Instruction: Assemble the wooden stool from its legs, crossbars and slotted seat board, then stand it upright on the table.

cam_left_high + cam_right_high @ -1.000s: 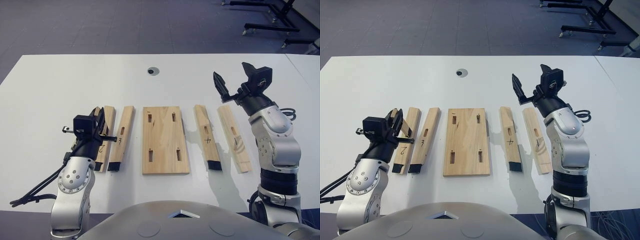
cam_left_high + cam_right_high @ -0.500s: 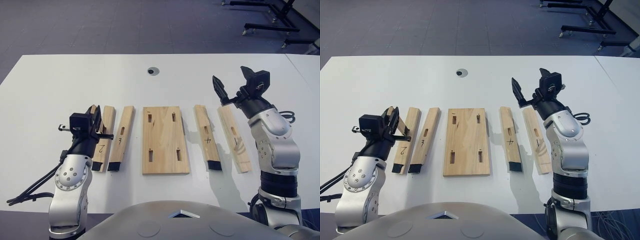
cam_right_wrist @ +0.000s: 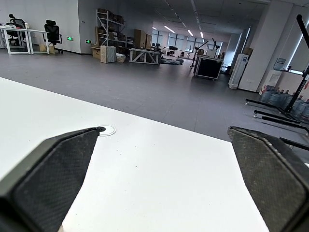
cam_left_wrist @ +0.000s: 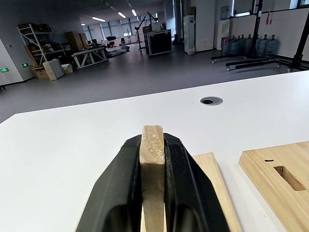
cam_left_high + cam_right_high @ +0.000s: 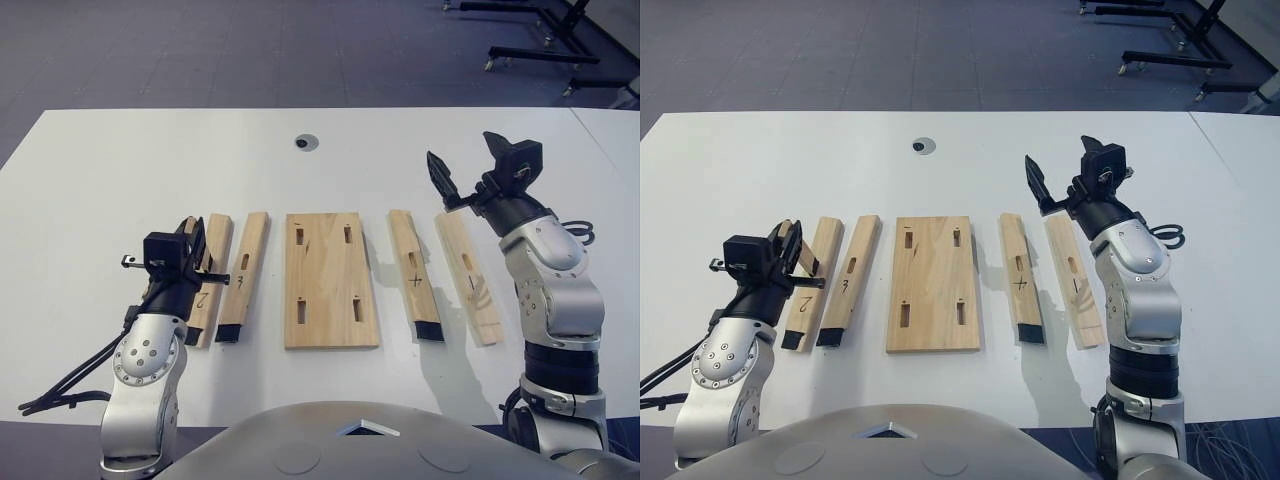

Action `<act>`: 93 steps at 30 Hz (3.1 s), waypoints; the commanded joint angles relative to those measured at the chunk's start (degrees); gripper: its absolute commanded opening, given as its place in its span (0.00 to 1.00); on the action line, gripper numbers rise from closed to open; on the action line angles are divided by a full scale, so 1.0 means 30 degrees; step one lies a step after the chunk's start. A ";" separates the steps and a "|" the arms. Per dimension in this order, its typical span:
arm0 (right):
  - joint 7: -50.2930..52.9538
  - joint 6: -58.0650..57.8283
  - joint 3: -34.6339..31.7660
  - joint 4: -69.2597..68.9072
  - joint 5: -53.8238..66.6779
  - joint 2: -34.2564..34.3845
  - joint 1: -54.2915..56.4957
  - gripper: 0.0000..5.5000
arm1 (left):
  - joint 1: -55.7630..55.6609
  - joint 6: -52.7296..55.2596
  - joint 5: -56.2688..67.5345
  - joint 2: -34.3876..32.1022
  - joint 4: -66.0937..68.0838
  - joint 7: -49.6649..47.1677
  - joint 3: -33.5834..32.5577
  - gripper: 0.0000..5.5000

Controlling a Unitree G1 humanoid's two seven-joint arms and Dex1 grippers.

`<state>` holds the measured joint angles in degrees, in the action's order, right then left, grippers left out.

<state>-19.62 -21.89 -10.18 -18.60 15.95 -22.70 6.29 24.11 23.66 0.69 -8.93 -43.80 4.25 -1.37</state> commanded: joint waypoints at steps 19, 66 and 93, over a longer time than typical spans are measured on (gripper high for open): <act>-0.0017 -0.0222 0.0138 -0.0060 -0.0159 -0.0239 0.0168 0.89 | -0.0224 0.1824 0.1036 0.1151 -0.0204 -0.0164 0.0008 0.19; 0.0855 -0.0702 0.1086 -0.1541 0.0323 0.1584 0.0109 0.89 | -0.2057 0.0816 0.0412 -0.0870 0.6376 0.0650 0.0813 0.45; 0.2814 0.0705 0.1477 -0.0461 0.0020 0.4605 -0.4129 0.89 | -0.0582 -0.2321 0.3344 -0.1629 -0.3301 0.3461 -0.0933 0.45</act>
<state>-12.19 -20.44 -4.68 -21.27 15.93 -9.85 -5.23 18.45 19.84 9.97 -12.53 -54.42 12.27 -2.77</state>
